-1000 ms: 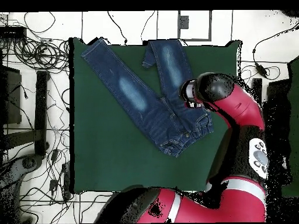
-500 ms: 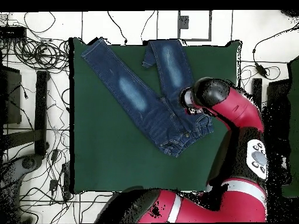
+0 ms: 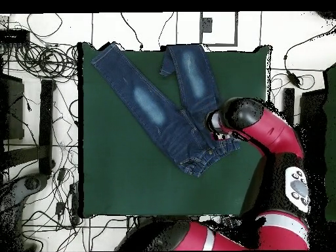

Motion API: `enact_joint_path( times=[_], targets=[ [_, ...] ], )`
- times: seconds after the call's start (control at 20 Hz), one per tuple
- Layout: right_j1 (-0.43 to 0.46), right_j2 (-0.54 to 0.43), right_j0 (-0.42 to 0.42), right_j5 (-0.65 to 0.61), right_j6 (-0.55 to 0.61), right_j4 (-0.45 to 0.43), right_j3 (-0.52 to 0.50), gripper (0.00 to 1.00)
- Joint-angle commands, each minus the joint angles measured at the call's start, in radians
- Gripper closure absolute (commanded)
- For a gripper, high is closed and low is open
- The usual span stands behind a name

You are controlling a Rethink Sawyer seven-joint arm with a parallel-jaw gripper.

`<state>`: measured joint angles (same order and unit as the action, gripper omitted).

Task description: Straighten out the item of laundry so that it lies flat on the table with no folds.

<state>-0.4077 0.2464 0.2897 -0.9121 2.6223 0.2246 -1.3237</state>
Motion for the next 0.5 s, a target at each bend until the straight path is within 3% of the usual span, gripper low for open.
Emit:
enact_joint_path(
  times=[0.05, 0.5],
  targets=[
    [0.034, -0.145, 0.004, -0.036, -0.053, -0.008, -0.152, 0.00],
    [0.089, -0.189, 0.032, 0.045, -0.064, -0.008, -0.150, 0.00]
  ],
)
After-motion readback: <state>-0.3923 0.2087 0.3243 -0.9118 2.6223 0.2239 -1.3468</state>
